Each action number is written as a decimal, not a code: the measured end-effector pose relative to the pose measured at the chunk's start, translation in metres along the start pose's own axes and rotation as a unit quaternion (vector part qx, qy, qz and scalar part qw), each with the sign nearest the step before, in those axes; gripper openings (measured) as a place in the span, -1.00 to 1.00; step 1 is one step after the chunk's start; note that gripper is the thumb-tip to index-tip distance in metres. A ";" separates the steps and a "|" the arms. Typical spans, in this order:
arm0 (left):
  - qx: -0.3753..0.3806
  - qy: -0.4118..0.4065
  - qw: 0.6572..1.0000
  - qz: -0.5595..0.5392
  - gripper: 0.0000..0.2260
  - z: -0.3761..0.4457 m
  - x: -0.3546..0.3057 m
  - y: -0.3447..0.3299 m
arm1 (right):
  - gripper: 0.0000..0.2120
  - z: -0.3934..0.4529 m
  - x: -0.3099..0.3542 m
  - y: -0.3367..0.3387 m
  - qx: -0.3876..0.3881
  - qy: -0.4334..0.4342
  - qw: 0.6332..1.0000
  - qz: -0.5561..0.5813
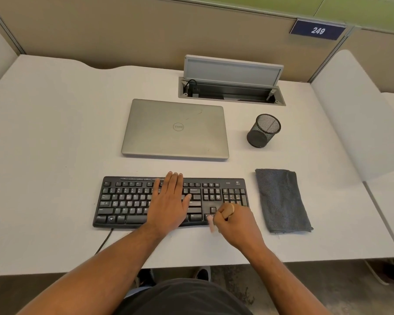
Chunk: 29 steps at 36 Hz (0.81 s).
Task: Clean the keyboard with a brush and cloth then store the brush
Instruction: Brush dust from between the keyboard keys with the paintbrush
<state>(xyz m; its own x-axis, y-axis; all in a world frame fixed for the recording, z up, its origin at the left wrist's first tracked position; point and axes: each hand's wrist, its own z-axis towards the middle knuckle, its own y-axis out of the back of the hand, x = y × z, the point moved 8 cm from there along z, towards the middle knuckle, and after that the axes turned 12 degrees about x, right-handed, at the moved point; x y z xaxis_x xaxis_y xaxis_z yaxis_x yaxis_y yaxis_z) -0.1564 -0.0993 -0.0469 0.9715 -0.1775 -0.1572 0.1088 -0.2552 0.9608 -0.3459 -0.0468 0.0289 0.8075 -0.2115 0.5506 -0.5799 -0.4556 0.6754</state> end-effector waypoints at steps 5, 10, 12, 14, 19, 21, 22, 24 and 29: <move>-0.001 -0.001 1.000 0.002 -0.36 0.000 0.000 0.000 | -0.71 -0.003 0.001 0.009 -0.037 0.008 0.999 0.021; -0.003 -0.002 1.000 0.002 -0.36 0.000 0.000 0.000 | -0.71 -0.005 0.006 0.007 -0.030 0.015 0.999 0.015; 0.002 -0.003 1.000 0.004 -0.35 0.000 0.000 -0.001 | -0.70 0.000 0.000 0.001 0.006 -0.013 1.000 0.017; 0.005 -0.003 1.000 0.003 -0.35 0.000 -0.001 -0.001 | -0.71 0.004 -0.002 -0.001 0.032 -0.032 0.999 0.016; 0.003 -0.001 1.000 0.004 -0.35 0.000 0.000 -0.001 | -0.73 -0.001 0.002 0.014 -0.070 -0.021 0.988 0.135; 0.000 0.000 1.000 0.003 -0.35 0.000 0.000 0.000 | -0.72 -0.002 0.003 0.015 -0.099 -0.025 0.984 0.148; 0.001 0.000 1.000 0.004 -0.35 0.000 0.000 0.000 | -0.69 -0.001 0.005 0.012 -0.094 -0.025 0.986 0.133; 0.005 -0.001 1.000 0.007 -0.35 -0.001 0.000 0.000 | -0.63 -0.001 0.010 0.003 -0.077 -0.027 0.991 0.103; 0.003 -0.001 1.000 0.002 -0.35 0.000 0.000 -0.001 | -0.67 0.008 0.005 -0.003 -0.035 -0.063 0.983 0.166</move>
<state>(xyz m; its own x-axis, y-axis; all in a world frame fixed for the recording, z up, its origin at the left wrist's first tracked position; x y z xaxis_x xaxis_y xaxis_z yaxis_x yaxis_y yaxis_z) -0.1562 -0.0988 -0.0474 0.9715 -0.1805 -0.1538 0.1037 -0.2601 0.9600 -0.3397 -0.0536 0.0254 0.5762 -0.4466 0.6845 -0.8167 -0.2839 0.5023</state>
